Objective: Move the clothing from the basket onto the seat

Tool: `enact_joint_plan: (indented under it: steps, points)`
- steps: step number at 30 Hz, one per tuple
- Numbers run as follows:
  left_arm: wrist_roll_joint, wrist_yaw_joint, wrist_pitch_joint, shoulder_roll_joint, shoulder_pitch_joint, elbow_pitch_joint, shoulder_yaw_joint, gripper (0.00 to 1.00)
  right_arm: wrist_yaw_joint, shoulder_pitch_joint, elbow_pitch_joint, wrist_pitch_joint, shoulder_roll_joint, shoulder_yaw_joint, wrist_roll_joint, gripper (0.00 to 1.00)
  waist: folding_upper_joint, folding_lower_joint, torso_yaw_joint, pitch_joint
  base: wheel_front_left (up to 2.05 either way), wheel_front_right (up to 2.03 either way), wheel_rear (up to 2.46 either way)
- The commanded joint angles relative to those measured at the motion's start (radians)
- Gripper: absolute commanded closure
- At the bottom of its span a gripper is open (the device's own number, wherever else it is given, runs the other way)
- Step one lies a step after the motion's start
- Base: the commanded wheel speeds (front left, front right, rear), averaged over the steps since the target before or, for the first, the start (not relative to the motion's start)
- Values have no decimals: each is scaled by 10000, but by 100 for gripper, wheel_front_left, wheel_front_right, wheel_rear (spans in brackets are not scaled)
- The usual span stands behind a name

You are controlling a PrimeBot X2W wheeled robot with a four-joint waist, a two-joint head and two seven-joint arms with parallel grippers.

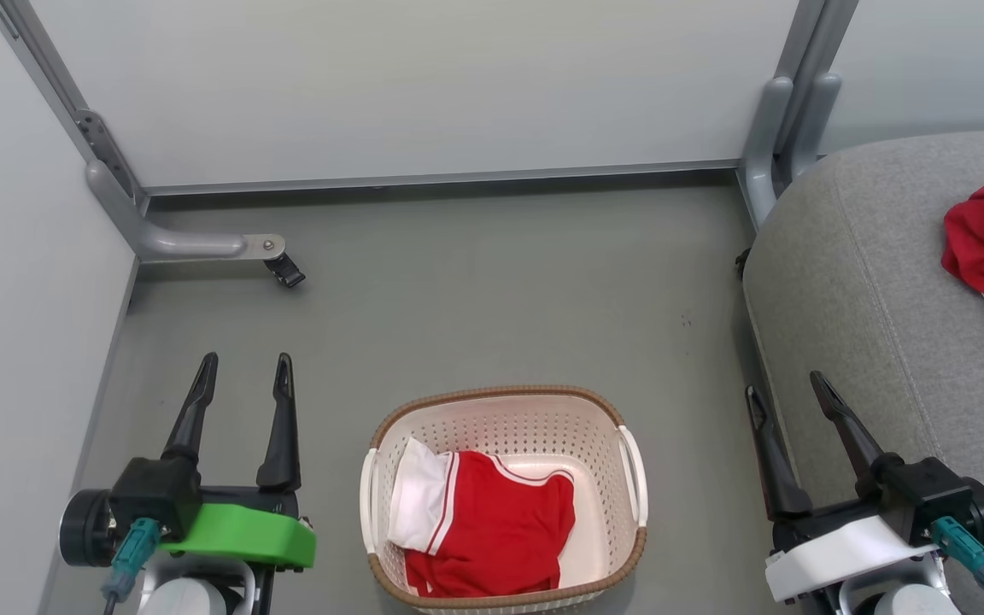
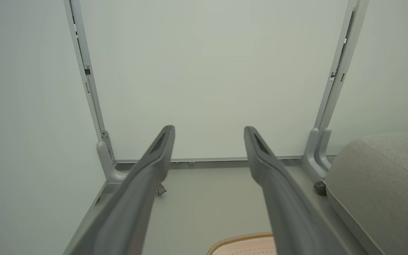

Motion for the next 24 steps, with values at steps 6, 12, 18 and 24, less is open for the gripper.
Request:
enact_joint_plan:
  steps: [6, 12, 18, 24]
  points:
    - [128, -86, -5, -26, 67, 66, 62, 0, -7, 34, 38, -20, -25, -3, 15, 0, 0, 1, -5, 38, 0, 0, 0]
    - [176, -104, -5, -50, 11, 107, 94, 0, -7, -16, 49, -20, -25, -33, 52, 0, 0, 1, -31, 82, 0, 0, 0]
    - [312, -196, -5, -28, -287, 283, -101, 0, -7, -130, 24, -20, -25, -29, 64, 0, 0, 1, -107, 245, 0, 0, 0]
    - [524, -293, -5, 209, -935, 708, -634, 0, -7, -484, -9, -20, -26, 52, -3, 0, 0, 1, -371, 602, 0, 0, 0]
